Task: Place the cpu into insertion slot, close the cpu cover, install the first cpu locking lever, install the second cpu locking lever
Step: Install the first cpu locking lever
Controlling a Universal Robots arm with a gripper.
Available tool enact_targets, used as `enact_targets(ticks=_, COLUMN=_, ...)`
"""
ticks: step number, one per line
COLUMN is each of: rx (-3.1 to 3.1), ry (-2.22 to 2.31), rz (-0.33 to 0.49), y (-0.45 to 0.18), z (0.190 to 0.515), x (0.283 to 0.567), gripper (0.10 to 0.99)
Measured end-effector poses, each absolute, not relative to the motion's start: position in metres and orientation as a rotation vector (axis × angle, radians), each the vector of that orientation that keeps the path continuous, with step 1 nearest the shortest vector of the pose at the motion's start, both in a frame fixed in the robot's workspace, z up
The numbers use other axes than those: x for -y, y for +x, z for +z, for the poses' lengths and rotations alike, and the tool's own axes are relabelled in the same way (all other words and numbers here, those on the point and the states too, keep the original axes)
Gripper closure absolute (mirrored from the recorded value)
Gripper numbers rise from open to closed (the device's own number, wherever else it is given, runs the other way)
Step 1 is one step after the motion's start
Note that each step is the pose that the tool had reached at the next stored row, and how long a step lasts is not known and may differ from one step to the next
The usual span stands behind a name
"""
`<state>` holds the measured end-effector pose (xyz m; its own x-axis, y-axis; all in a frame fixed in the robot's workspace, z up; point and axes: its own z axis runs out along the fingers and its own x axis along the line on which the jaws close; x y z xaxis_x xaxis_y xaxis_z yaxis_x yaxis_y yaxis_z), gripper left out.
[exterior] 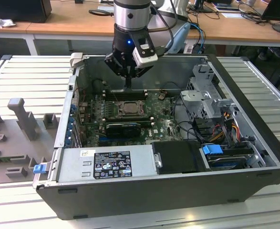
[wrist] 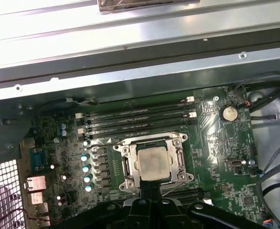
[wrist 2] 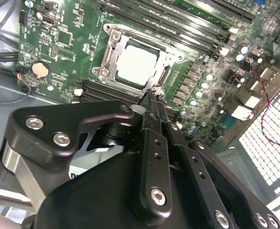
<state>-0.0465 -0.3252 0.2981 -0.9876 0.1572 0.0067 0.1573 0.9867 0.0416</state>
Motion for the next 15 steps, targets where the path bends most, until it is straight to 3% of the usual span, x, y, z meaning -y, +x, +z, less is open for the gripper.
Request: enact_targets(ticks=15, rx=3.127, ry=-0.247, rz=-0.072, y=-0.0551, z=0.2963, x=0.3252, gripper=0.980)
